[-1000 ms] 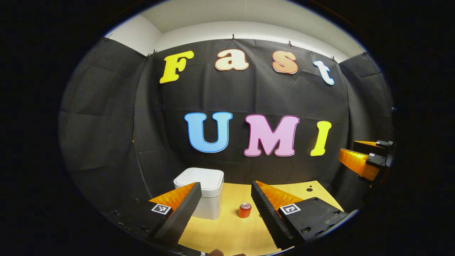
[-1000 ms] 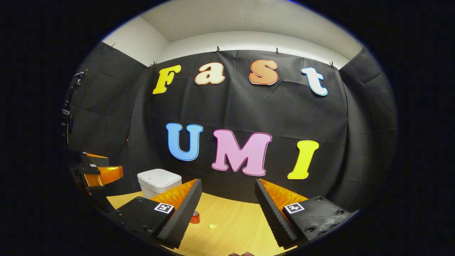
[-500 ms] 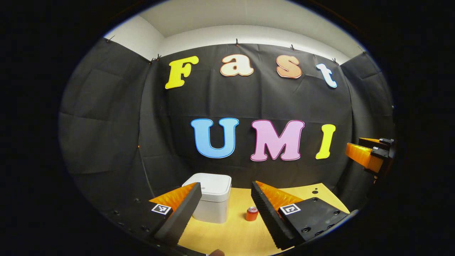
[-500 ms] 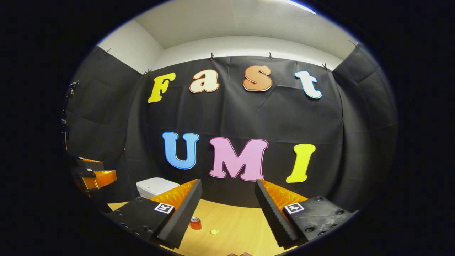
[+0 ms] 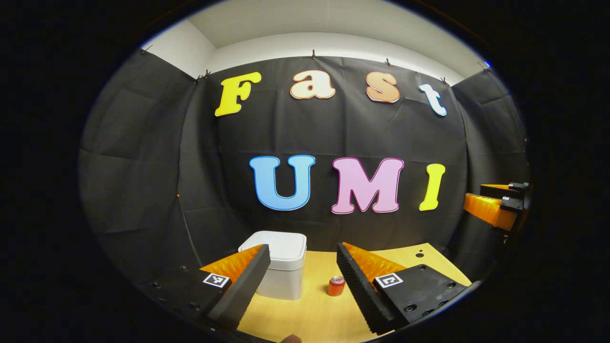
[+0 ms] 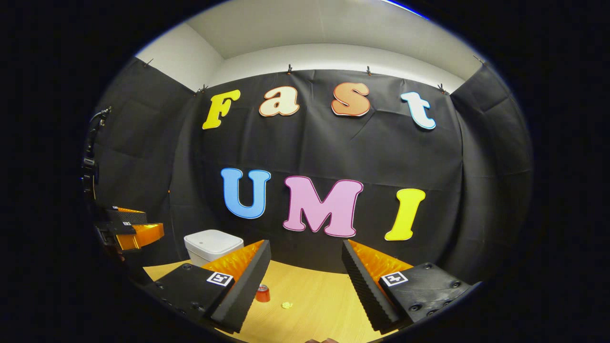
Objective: Press the lid of the desktop garbage bin to open it, pick up the crumpled paper on the desktop and throw it into the bin, then pick up the pop can on the desktop and drop it into the bin, and finally close the garbage bin lid.
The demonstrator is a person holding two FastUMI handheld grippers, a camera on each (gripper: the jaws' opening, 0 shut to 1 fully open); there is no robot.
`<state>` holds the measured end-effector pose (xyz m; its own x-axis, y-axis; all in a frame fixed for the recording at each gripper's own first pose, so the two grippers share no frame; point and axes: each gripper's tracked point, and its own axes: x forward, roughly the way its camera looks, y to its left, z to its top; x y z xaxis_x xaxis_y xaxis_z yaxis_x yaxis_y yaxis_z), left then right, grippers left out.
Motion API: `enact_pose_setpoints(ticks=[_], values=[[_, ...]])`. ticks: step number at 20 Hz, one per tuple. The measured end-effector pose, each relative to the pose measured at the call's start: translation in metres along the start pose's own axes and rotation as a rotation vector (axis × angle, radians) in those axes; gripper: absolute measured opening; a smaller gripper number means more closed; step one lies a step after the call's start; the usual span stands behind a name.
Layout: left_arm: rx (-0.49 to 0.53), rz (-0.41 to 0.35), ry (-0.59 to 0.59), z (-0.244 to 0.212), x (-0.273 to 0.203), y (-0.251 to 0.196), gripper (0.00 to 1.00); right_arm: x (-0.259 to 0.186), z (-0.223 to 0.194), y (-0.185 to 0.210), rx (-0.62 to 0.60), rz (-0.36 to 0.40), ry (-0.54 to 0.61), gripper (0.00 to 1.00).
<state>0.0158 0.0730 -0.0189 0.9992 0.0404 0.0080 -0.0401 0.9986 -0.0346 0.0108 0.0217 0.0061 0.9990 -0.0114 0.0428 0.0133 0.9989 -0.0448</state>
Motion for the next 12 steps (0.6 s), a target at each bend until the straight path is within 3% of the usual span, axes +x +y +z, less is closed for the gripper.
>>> enact_pose_setpoints(ticks=[1,2,7,12], values=[[-0.002,-0.008,-0.003,0.002,0.002,-0.002,0.91,0.0,-0.002,-0.001,-0.004,0.0,0.004,0.96],[-0.005,-0.014,-0.001,0.001,0.005,-0.004,0.95,-0.001,-0.003,-0.003,-0.008,-0.003,0.004,0.96],[-0.004,-0.02,0.014,0.0,0.013,-0.002,0.95,0.004,-0.011,-0.002,-0.014,-0.002,0.017,0.99],[0.005,-0.005,0.029,0.001,0.015,0.015,0.95,0.014,-0.005,0.013,-0.009,0.018,0.011,0.96]])
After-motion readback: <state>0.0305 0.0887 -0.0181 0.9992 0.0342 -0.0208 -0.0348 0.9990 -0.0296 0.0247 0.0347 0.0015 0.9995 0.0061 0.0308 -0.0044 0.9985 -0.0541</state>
